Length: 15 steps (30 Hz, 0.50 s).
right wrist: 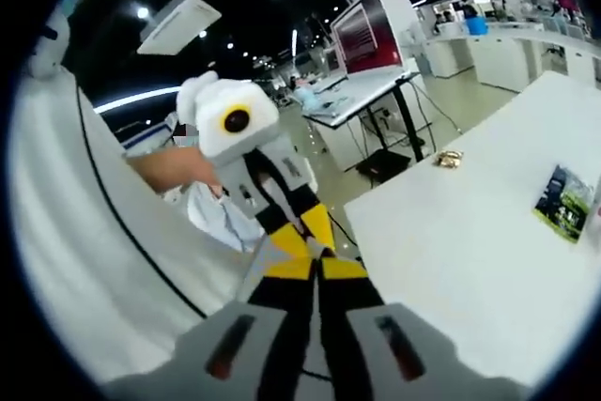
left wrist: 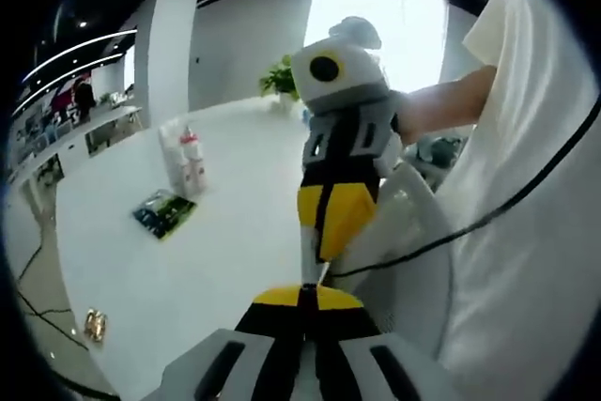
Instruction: Arrange the skincare products in the storage area until every visible bottle or jar stands upright without overlapping.
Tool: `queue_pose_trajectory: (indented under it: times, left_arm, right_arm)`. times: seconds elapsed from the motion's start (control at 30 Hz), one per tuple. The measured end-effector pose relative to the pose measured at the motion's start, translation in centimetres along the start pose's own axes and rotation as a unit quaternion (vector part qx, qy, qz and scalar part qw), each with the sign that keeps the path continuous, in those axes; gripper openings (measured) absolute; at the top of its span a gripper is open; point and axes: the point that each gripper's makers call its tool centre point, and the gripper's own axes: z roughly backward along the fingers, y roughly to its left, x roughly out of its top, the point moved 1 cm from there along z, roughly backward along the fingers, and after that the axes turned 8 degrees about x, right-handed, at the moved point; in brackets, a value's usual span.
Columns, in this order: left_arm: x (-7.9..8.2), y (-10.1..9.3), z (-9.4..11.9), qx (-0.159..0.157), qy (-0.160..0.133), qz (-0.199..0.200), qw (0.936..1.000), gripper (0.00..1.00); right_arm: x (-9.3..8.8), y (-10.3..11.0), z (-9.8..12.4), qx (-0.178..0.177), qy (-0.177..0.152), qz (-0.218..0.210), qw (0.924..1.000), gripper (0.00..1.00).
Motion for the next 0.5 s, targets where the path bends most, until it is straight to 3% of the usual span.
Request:
queue_pose_trajectory:
  times: [0.13,0.2,0.27,0.5]
  left_arm:
    - [0.2,0.2,0.0,0.009,-0.011,0.021,0.9997,0.07]
    - [0.3,0.5,0.0,0.019,-0.022,0.053,0.9982,0.19]
    - [1.1,0.7,0.1,0.024,-0.055,0.099,0.9933,0.22]
    - [0.9,1.4,0.5,0.039,-0.073,0.147,0.9857,0.33]
  right_arm:
    - [0.0,0.0,0.2,0.003,-0.011,0.006,0.9999,0.01]
    - [-0.1,-0.1,0.3,0.002,-0.013,0.0,0.9999,0.01]
    - [-0.1,-0.1,0.4,0.001,-0.019,0.001,0.9998,0.01]
    - [0.2,0.0,1.4,0.004,-0.054,-0.016,0.9984,0.01]
